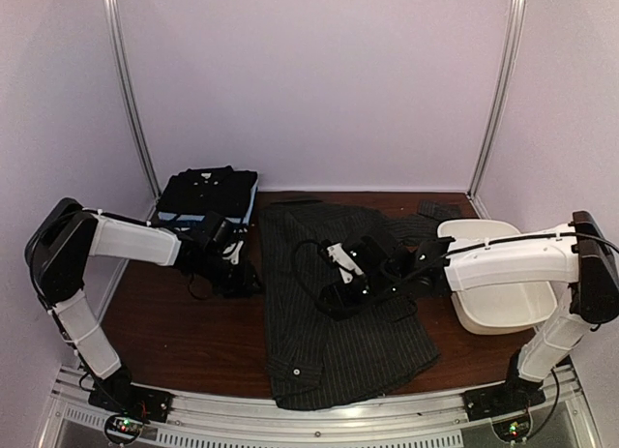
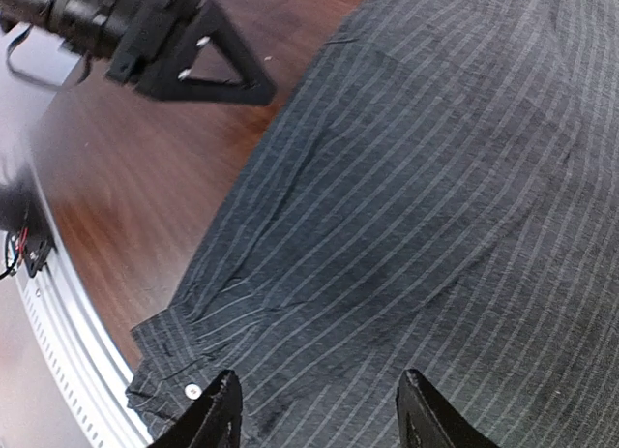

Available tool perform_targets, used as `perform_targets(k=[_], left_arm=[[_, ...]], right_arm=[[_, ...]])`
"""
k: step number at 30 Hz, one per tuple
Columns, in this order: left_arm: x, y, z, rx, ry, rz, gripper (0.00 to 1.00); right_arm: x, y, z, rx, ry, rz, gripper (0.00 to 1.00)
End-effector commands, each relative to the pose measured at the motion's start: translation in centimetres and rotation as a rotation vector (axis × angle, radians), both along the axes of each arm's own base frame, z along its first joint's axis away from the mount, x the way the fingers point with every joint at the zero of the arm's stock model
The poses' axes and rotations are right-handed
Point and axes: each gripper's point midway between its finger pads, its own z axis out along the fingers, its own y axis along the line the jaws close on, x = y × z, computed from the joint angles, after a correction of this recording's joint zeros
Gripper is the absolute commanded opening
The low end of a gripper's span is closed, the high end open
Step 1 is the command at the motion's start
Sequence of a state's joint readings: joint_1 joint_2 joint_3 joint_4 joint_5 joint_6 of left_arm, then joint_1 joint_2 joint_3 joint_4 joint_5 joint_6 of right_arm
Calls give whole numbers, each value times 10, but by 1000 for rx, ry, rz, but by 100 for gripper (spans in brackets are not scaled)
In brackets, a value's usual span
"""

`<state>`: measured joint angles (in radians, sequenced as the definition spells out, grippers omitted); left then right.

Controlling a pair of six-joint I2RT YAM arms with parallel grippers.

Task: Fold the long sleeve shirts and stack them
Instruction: Fold the flattened shirt at the center of the board.

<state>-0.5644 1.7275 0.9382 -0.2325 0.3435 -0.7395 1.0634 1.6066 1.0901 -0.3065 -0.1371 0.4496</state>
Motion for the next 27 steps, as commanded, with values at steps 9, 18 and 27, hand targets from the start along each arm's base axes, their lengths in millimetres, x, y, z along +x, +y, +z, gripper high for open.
perform_targets(k=[9, 18, 27], left_arm=[[-35, -28, -19, 8, 41, -43, 40], [-29, -27, -31, 88, 50, -35, 9], [15, 12, -26, 213, 9, -16, 0]], right_arm=[[44, -60, 13, 62, -50, -207, 55], [48, -72, 18, 65, -79, -247, 55], [52, -84, 26, 71, -106, -283, 54]])
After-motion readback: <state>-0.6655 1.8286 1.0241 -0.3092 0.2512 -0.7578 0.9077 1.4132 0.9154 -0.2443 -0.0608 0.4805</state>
